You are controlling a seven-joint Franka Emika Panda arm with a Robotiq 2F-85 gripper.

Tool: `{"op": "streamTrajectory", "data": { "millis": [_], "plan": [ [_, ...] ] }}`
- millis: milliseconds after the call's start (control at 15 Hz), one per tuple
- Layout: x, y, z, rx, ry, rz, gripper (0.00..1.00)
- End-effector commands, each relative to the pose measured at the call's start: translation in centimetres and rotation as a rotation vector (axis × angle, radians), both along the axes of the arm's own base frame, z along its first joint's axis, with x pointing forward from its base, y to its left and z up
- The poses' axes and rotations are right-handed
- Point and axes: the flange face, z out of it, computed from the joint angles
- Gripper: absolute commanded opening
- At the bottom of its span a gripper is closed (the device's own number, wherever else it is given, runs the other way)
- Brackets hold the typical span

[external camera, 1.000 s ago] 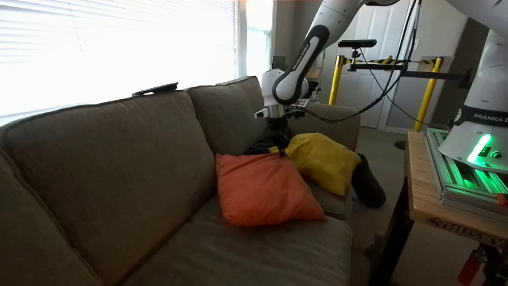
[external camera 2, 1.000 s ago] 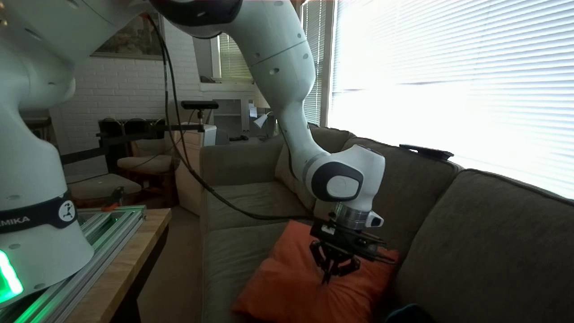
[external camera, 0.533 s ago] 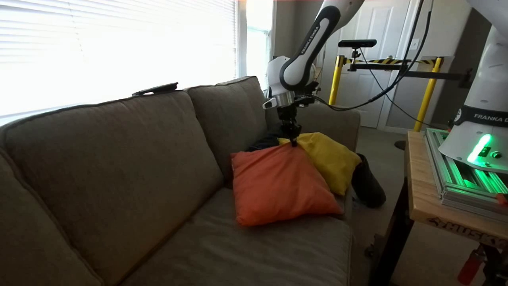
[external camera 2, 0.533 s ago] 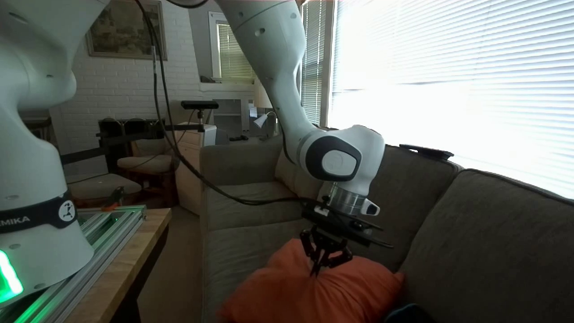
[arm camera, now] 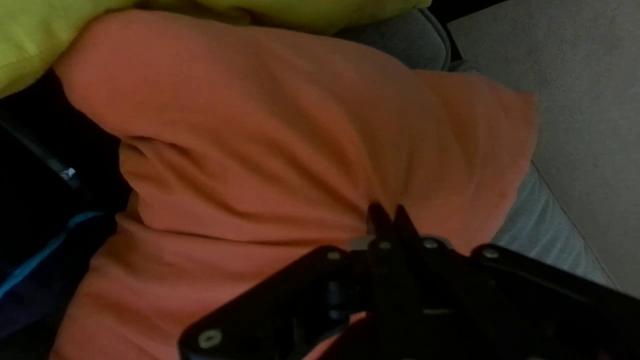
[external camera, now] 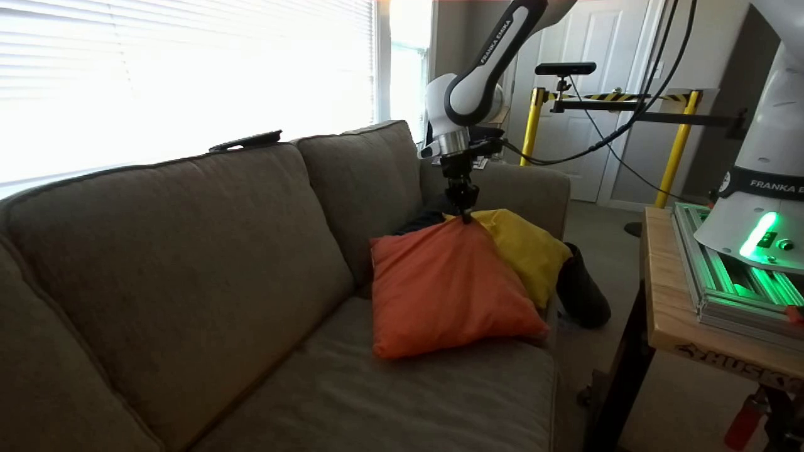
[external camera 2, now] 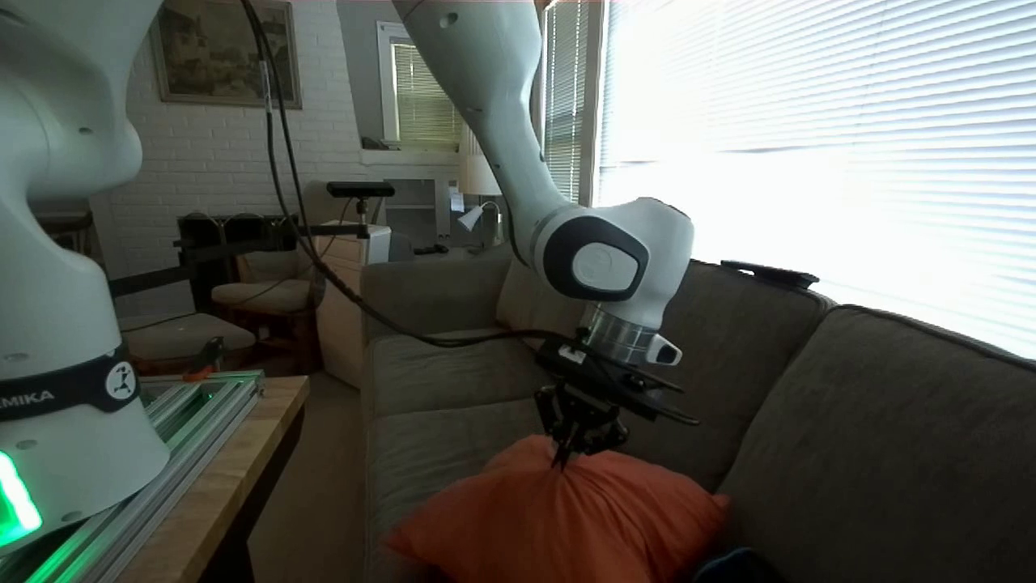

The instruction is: Move the pillows on the sofa

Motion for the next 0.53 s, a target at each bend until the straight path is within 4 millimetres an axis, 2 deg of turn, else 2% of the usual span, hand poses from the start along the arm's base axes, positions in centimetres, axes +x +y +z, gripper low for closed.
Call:
{"op": "streamTrajectory", "data": {
  "millis": [0, 267, 467],
  "plan": [
    [-1.9, -0.1, 2.8, 0.091, 0.006, 0.008, 0.01],
    [-3.6, -2.4, 7.0, 0.161, -0.049, -0.023, 0.01],
    [-4.3, -5.5, 10.4, 0.206, -0.122, -0.090, 0.01]
  ]
}}
